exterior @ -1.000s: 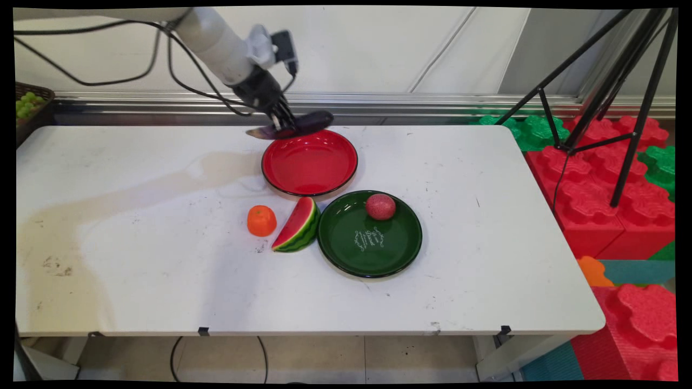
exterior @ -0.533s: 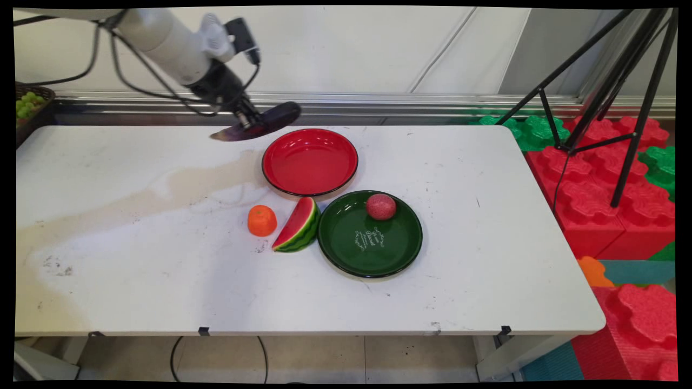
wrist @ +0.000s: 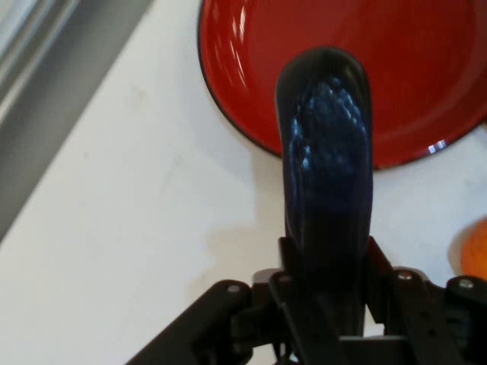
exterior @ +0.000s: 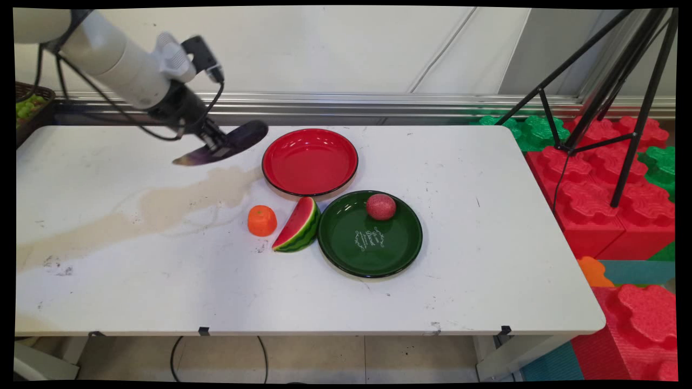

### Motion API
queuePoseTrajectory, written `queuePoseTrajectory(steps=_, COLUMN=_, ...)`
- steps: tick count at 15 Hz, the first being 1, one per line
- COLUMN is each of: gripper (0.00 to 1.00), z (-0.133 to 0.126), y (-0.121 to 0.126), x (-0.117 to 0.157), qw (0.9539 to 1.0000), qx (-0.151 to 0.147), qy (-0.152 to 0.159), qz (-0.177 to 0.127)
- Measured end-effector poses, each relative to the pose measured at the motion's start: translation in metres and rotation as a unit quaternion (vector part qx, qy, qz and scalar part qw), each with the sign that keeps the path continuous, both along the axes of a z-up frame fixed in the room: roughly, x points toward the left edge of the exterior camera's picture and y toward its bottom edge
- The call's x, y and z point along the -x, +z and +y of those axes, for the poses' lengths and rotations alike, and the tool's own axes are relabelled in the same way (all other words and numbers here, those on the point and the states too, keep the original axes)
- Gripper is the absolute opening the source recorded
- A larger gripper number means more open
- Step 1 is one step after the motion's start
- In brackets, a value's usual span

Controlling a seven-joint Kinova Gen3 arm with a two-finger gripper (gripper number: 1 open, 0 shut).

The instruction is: Place the picked object on the table

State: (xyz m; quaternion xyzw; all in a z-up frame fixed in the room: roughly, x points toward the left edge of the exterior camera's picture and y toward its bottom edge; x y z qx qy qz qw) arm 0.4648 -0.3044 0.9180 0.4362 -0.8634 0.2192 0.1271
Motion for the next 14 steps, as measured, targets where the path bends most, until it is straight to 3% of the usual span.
queuePoseTrajectory(steps=6, gripper=0.00, z=0.028, y=-0.013, x=0.001, qw=0.9991, qx=-0.024, qy=0.036, qz=0.003)
queuePoseTrajectory(steps=14, gripper=0.00, z=0.033, y=-0.040, x=0.005, qw=0.9975, qx=-0.055, qy=0.045, qz=-0.003)
